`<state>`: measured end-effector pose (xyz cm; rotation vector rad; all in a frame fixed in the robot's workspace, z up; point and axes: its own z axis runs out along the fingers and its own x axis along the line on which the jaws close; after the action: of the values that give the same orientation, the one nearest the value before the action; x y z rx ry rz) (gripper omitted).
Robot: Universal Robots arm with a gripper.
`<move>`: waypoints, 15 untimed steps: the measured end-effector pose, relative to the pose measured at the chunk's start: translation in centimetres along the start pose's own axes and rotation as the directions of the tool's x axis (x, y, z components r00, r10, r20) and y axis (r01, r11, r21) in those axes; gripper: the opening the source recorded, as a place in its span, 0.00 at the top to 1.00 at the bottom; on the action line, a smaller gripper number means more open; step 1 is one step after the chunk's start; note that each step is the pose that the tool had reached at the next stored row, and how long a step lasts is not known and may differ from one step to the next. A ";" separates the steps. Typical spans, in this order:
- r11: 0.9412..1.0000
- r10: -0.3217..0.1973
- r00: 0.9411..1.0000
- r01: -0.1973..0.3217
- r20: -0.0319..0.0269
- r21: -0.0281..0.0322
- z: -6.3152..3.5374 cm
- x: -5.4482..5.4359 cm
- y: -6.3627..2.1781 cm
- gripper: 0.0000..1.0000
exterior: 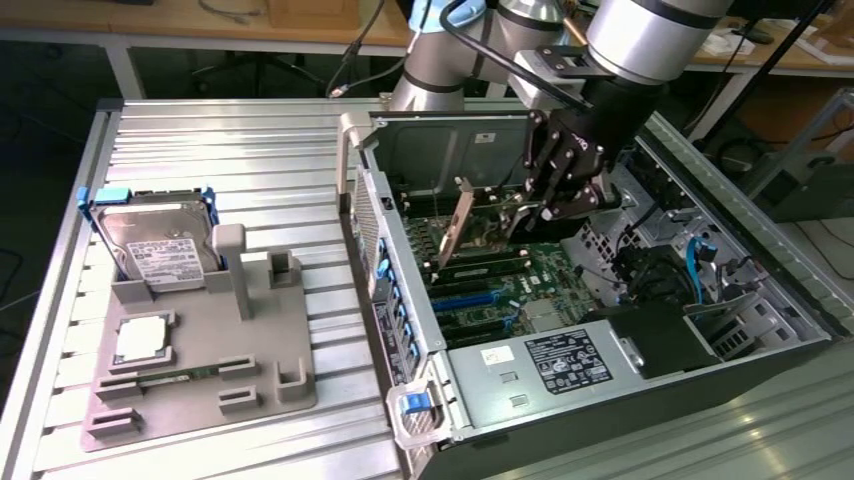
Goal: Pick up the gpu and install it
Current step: 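Insert the gpu into the slot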
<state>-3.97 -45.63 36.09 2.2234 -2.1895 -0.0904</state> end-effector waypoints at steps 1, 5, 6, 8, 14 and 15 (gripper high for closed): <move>1.000 0.000 1.000 0.000 0.000 0.000 0.04 0.0 0.00 0.73; 1.000 0.000 1.000 0.000 0.000 0.000 0.19 0.0 -0.01 0.73; 1.000 0.000 1.000 0.000 0.000 0.000 0.22 0.0 -0.01 0.73; 1.000 0.000 1.000 0.000 0.000 0.000 0.29 0.0 -0.02 0.73; 1.000 0.000 1.000 0.000 0.000 0.000 0.49 0.0 -0.03 0.73; 1.000 0.000 1.000 0.000 0.000 0.000 0.52 0.0 -0.03 0.73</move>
<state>-3.97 -45.63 35.57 2.2233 -2.1895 -0.0906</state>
